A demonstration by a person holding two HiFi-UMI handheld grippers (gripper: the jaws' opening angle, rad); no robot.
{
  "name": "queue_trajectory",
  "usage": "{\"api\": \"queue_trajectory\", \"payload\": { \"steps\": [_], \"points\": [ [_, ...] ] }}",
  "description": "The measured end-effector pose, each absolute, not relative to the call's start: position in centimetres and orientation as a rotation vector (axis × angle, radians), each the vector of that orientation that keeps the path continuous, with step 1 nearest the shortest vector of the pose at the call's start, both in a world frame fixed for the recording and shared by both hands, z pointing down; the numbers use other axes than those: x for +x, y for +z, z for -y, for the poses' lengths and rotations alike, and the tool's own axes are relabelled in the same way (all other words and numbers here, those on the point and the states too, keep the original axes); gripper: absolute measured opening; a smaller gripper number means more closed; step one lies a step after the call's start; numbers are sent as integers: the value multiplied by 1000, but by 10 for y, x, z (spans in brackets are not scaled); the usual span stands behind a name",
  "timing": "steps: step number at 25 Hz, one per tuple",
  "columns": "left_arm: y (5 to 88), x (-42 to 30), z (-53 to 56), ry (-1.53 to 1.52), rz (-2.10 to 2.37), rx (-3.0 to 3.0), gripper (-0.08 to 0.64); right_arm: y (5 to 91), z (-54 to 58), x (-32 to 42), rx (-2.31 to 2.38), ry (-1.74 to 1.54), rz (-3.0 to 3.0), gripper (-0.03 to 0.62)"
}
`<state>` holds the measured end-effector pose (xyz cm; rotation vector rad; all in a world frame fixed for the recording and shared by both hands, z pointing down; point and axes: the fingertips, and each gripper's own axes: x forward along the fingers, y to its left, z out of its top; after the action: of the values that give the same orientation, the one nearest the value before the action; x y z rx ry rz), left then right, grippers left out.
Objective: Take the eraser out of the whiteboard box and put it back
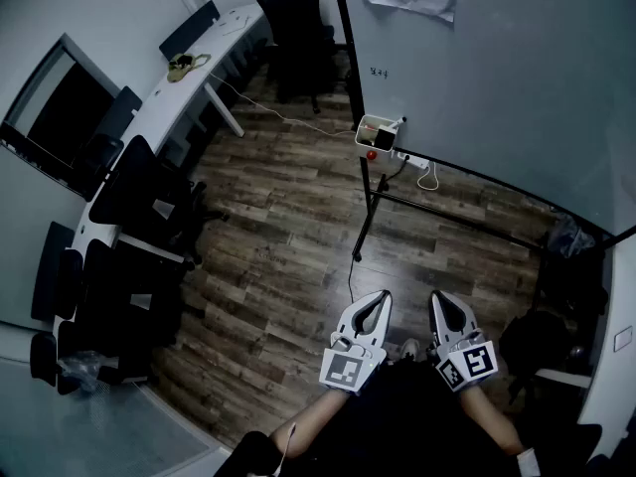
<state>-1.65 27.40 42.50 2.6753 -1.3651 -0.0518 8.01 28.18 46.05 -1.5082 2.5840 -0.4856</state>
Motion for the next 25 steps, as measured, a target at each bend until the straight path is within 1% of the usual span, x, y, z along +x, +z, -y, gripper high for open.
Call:
{"api": "queue_trajectory", "payload": {
  "steps": [14, 25],
  "points": [
    [426, -26, -274, -43, 1364, 2677, 6, 459, -282, 69, -1509, -475, -2579, 15],
    [430, -55, -261, -44, 1356, 2677, 6, 453, -266, 52, -1549, -471, -2528, 15]
  ]
}}
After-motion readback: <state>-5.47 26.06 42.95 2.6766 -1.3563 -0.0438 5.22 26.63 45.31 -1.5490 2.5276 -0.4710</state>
